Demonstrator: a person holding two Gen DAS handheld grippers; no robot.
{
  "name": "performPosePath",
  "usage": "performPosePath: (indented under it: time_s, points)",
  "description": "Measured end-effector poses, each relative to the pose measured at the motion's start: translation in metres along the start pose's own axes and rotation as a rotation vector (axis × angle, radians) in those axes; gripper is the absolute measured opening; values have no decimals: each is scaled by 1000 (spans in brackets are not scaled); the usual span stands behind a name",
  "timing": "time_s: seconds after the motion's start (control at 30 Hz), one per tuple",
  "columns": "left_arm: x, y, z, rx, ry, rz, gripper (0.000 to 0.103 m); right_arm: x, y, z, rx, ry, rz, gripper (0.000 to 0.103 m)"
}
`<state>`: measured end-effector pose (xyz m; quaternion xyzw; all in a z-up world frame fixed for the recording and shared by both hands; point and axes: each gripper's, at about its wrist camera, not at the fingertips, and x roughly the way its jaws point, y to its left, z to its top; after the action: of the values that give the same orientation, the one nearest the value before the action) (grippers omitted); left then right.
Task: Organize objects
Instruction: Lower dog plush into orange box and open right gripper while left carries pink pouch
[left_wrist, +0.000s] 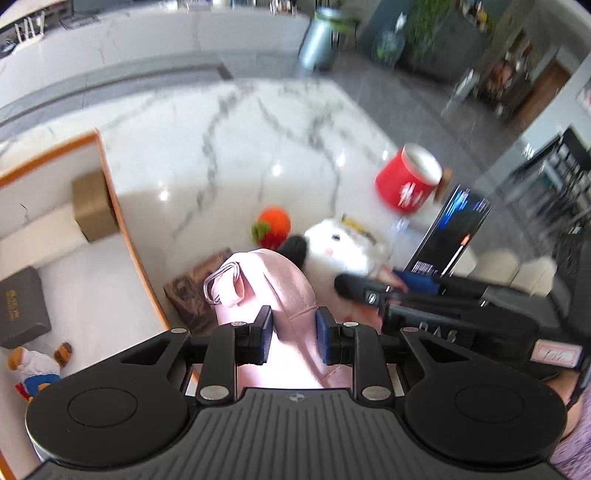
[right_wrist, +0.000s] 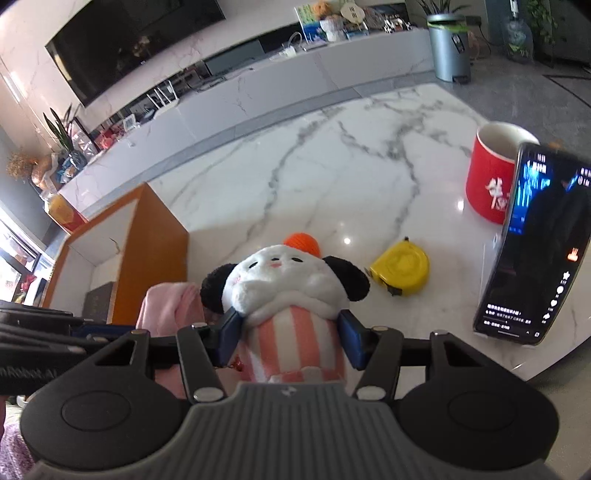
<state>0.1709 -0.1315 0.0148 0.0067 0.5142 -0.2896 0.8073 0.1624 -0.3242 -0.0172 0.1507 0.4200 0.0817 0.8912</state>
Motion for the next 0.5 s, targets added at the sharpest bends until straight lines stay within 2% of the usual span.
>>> performPosePath:
  time_s: [0.3, 0.5]
  points:
    - [-92, 35, -7, -42, -200, 21, 29, -37, 68, 7, -56, -45, 147, 58]
    - [-121, 79, -26, -121, -259, 61, 29, -33, 129, 2, -130, -10, 222, 58]
